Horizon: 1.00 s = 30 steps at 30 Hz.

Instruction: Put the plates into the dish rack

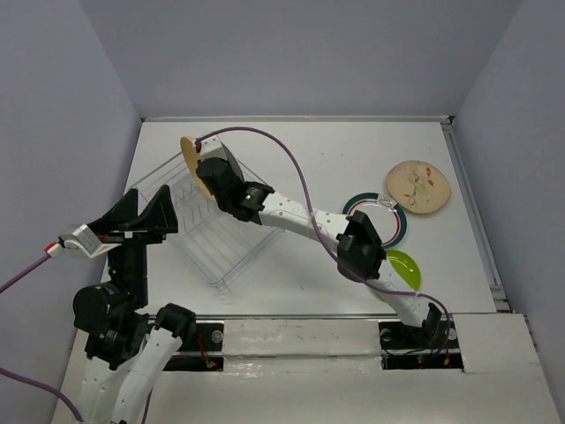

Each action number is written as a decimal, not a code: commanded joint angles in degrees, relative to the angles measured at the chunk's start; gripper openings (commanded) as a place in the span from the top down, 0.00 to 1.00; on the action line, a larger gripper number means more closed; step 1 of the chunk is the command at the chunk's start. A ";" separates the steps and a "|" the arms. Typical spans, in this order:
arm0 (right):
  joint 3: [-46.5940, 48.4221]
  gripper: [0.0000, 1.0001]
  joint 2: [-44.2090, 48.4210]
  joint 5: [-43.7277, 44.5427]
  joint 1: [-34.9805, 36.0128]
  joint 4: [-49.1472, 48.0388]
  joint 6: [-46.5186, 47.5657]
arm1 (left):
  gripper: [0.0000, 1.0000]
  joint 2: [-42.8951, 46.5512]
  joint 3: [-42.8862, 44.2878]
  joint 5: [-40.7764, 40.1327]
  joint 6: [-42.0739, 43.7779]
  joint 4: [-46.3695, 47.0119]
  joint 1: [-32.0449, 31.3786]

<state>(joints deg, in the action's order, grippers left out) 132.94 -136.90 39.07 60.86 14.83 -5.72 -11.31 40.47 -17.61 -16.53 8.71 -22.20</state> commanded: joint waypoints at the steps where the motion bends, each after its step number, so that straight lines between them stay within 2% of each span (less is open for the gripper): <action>1: -3.39 0.93 -0.91 3.38 0.22 -5.33 3.86 | 0.01 -0.03 -0.30 -0.32 0.63 3.77 -0.39; 6: -7.52 0.93 1.90 3.31 0.75 -13.33 12.47 | 0.01 0.06 -0.30 -0.41 0.63 3.86 -0.39; 15: -5.07 0.93 1.81 4.08 0.75 -14.12 16.34 | 0.01 -0.03 -0.39 -0.06 0.45 3.95 -0.30; 19: -2.09 0.93 2.78 6.28 1.28 -18.61 20.39 | 0.01 -0.20 -0.48 -0.15 0.54 3.86 -0.30; 30: -5.33 0.93 2.87 7.52 1.28 -20.72 22.68 | 0.01 -0.55 -0.48 -0.06 0.54 3.95 -0.22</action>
<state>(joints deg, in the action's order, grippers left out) 127.02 -137.01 44.16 62.46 -0.89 14.92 -11.35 40.07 -17.56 -16.53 8.84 -22.17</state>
